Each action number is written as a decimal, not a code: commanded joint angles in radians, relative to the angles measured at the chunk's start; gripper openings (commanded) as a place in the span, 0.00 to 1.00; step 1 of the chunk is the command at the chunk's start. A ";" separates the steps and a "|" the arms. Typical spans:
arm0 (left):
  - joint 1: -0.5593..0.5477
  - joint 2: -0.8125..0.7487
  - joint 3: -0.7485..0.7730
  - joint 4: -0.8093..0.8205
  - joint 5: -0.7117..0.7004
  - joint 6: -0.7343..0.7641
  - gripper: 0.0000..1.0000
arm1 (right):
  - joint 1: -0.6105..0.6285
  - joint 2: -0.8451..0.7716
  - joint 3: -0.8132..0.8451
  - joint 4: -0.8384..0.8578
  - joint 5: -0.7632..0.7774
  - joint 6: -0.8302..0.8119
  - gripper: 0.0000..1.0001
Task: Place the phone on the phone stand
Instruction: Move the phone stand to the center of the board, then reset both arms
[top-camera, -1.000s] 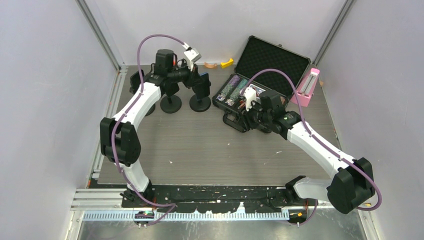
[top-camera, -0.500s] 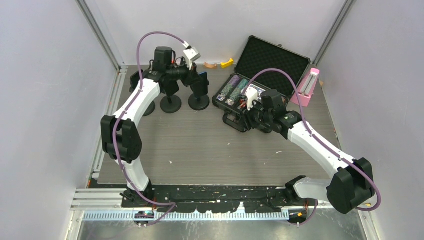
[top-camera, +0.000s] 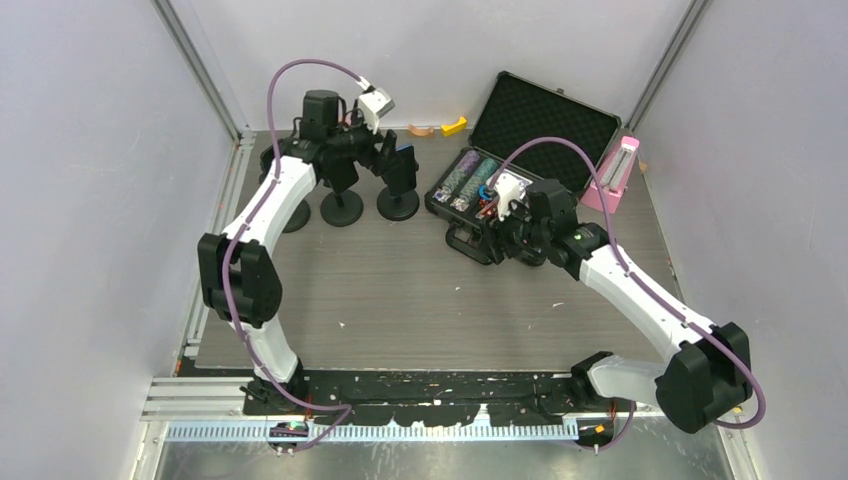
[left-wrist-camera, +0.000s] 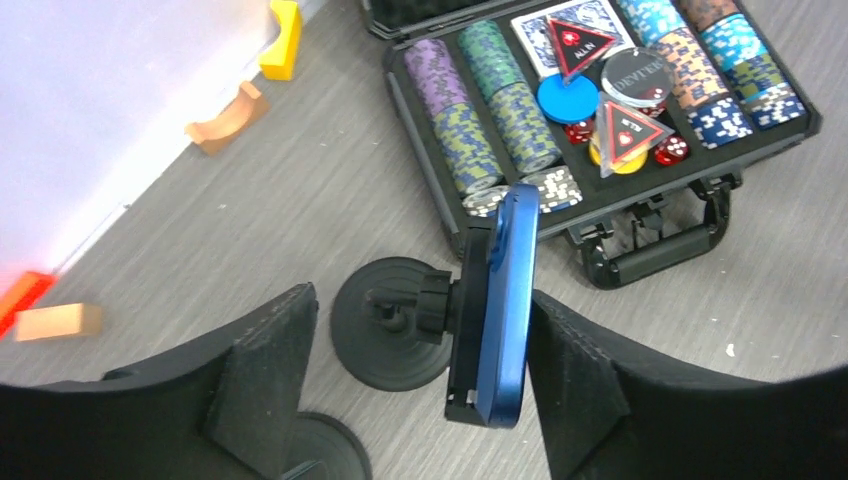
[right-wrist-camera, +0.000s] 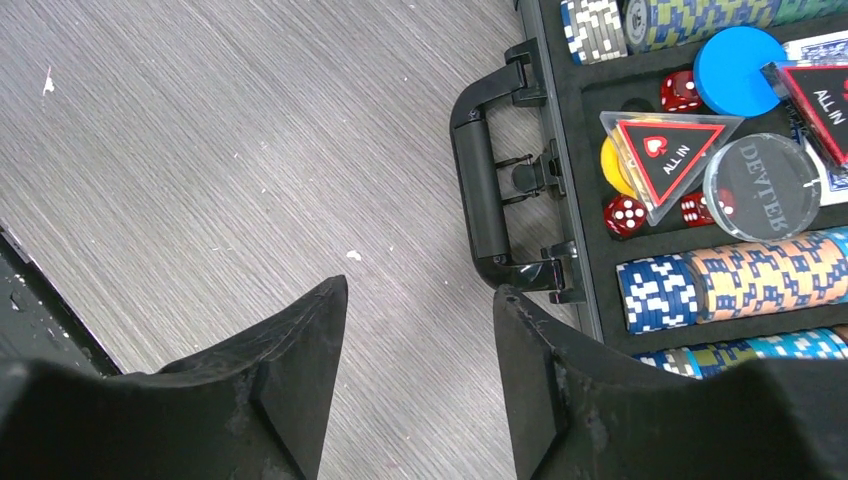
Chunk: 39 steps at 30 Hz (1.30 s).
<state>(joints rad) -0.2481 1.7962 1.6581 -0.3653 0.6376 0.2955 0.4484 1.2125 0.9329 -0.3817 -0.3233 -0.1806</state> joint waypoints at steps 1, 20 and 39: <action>0.007 -0.152 -0.006 0.043 -0.093 -0.035 0.81 | -0.008 -0.071 0.053 -0.014 0.015 0.004 0.63; 0.121 -1.088 -0.669 -0.178 -0.570 -0.112 1.00 | -0.041 -0.374 -0.031 -0.185 0.365 0.059 0.97; 0.170 -1.366 -0.847 -0.268 -0.468 -0.164 1.00 | -0.140 -0.665 -0.132 -0.108 0.309 0.090 0.99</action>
<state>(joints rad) -0.0917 0.4362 0.8211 -0.6426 0.1291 0.1390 0.3122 0.5793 0.8173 -0.5499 -0.0536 -0.0982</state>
